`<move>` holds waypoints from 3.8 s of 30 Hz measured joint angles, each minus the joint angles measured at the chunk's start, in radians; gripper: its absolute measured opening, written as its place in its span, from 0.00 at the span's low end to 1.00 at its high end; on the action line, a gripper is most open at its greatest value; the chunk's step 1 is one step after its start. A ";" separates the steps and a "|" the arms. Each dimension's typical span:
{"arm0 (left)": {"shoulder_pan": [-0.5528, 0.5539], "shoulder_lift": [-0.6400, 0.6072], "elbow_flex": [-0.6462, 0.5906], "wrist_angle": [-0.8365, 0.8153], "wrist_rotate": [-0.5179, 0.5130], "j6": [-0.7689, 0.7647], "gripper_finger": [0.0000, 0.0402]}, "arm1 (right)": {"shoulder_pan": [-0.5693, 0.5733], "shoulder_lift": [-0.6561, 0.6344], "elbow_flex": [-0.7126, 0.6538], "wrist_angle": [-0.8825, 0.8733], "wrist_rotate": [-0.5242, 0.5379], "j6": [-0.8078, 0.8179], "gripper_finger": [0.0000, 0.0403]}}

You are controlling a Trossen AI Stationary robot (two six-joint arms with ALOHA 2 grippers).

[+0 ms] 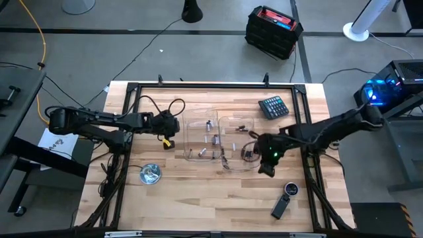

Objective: Sort batteries
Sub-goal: Adjust the right transparent bin, then return to Home Position

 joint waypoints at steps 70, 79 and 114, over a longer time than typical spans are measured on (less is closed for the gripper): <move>-0.157 -0.532 -0.473 0.849 -0.055 -0.719 0.00 | -0.468 -0.513 -0.282 0.421 0.339 -0.115 0.00; -0.157 -0.532 -0.473 0.848 -0.055 -0.719 0.00 | -0.511 -0.570 -0.713 1.211 0.231 0.021 0.00; -0.131 -1.108 -0.475 0.276 -0.009 -0.719 0.00 | -0.356 -1.197 -0.729 0.754 0.368 -0.084 0.00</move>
